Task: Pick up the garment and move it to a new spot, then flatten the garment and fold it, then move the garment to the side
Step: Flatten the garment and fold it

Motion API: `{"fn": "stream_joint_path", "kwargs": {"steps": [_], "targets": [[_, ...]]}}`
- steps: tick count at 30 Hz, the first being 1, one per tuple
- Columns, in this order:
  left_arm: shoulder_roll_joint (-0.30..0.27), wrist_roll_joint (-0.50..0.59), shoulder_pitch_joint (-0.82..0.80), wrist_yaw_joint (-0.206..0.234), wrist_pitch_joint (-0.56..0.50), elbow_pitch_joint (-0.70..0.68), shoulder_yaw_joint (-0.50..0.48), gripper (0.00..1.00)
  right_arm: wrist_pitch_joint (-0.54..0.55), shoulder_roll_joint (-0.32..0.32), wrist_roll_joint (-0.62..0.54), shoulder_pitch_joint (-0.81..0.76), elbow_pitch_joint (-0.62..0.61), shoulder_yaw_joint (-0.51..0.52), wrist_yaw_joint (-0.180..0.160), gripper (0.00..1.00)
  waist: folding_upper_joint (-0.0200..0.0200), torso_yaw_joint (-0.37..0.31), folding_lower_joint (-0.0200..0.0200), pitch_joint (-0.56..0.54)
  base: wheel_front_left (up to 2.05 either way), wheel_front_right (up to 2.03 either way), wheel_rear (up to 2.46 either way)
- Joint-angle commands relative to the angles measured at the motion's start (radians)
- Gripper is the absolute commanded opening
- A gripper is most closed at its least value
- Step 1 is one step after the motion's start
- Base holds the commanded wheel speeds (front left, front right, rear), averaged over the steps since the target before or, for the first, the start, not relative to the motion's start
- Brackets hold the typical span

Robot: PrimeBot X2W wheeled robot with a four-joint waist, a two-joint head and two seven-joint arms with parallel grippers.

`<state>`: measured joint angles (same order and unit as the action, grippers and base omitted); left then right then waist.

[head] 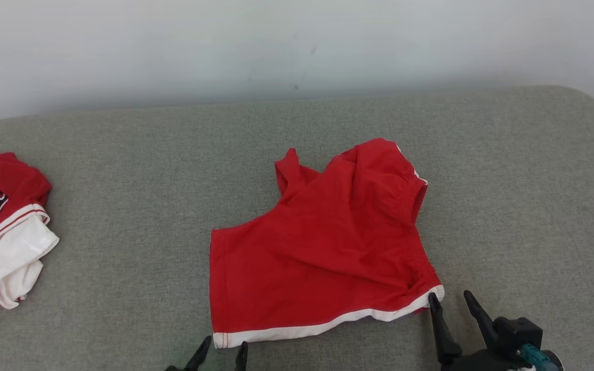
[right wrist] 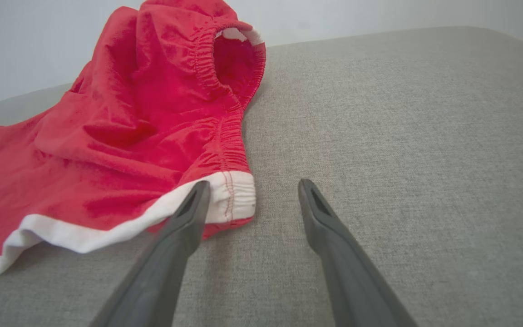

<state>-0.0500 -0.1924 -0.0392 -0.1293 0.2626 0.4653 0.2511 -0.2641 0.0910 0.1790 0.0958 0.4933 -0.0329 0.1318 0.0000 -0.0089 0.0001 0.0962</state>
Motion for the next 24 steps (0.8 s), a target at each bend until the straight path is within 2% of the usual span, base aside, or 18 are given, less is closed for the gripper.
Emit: {"fn": "stream_joint_path", "kwargs": {"steps": [1,10,11,12,13,24], "targets": [[-0.001,-0.014,-0.023,0.0,0.003,0.015,0.003,1.0,0.0,0.007,0.01,0.021,0.009,-0.009,-0.002,1.0,0.0,-0.009,-0.0001,0.013,0.0,0.0,0.0],[0.0,-0.063,-0.072,-0.001,0.003,0.104,0.027,1.0,0.0,0.02,0.05,0.086,0.127,-0.079,-0.002,1.0,0.0,-0.011,-0.0001,0.017,0.0,0.0,0.0],[0.0,-0.075,-0.076,-0.001,0.003,0.118,0.033,0.84,0.0,0.024,0.057,0.095,0.138,-0.093,-0.002,0.7,0.0,-0.011,-0.0001,0.016,0.0,0.0,0.0],[0.0,-0.083,-0.083,-0.001,0.003,0.127,0.039,0.29,0.0,0.027,0.062,0.104,0.15,-0.11,-0.002,0.3,0.0,-0.01,-0.0001,0.015,0.0,0.0,0.0],[-0.001,-0.086,-0.089,-0.001,0.003,0.133,0.045,0.0,0.0,0.03,0.069,0.11,0.153,-0.122,-0.002,0.0,0.0,-0.008,-0.0001,0.014,0.0,0.0,0.0],[-0.001,-0.124,-0.052,0.0,0.003,0.106,0.03,0.0,0.0,0.059,0.091,0.037,0.086,-0.126,-0.002,0.0,0.0,0.017,-0.0001,-0.015,0.0,0.0,0.0]]}}
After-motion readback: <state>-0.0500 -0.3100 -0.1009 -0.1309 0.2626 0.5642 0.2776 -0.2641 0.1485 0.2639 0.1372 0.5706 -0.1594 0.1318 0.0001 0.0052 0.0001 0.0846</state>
